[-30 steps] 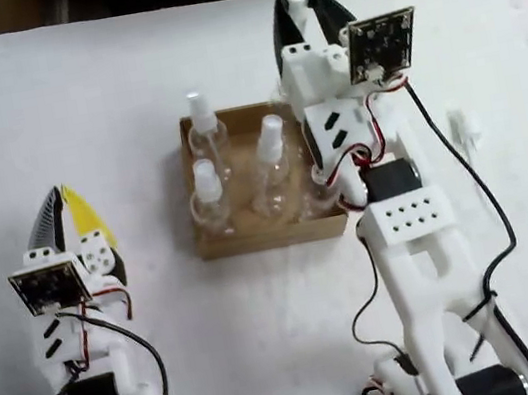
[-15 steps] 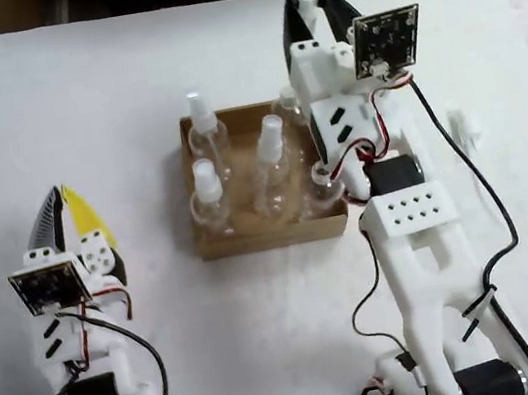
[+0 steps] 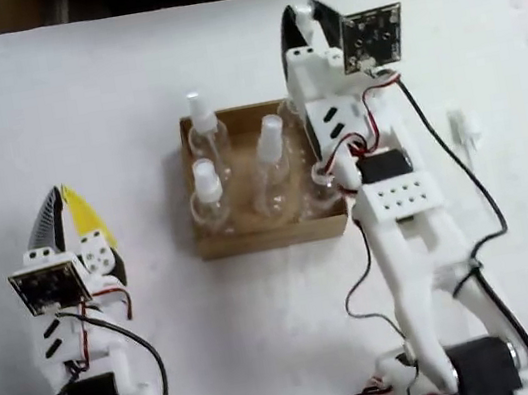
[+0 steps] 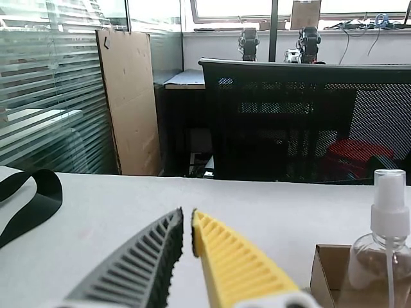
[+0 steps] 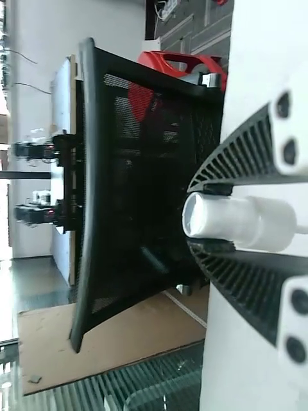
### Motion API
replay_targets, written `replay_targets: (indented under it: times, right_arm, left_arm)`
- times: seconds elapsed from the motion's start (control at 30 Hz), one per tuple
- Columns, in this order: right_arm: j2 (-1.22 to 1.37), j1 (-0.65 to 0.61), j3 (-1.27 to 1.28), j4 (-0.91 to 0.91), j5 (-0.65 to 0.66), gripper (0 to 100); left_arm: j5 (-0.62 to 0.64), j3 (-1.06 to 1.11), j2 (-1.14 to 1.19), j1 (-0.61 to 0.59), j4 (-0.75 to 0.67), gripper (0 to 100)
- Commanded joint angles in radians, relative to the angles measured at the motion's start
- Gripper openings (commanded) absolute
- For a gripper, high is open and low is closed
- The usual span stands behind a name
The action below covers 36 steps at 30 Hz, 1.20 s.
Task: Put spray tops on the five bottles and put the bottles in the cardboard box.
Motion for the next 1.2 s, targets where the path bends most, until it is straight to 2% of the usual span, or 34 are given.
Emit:
replay_targets:
  times: [0.0, 0.8, 0.97, 1.17]
  right_arm:
    - [0.048, 0.013, -0.009, -0.077, -0.005, 1.5]
    - [0.088, -0.007, 0.117, -0.087, 0.003, 2.1]
    - [0.088, -0.008, 0.118, -0.084, 0.003, 13.2]
    - [0.079, -0.022, 0.137, -0.085, 0.003, 14.1]
  left_arm:
    - [-0.011, -0.02, -0.015, -0.01, -0.032, 3]
    - [-0.011, -0.018, -0.015, -0.008, -0.032, 3]
    - [-0.011, -0.018, -0.015, -0.008, -0.032, 3]
    - [-0.011, -0.018, -0.015, -0.008, -0.032, 3]
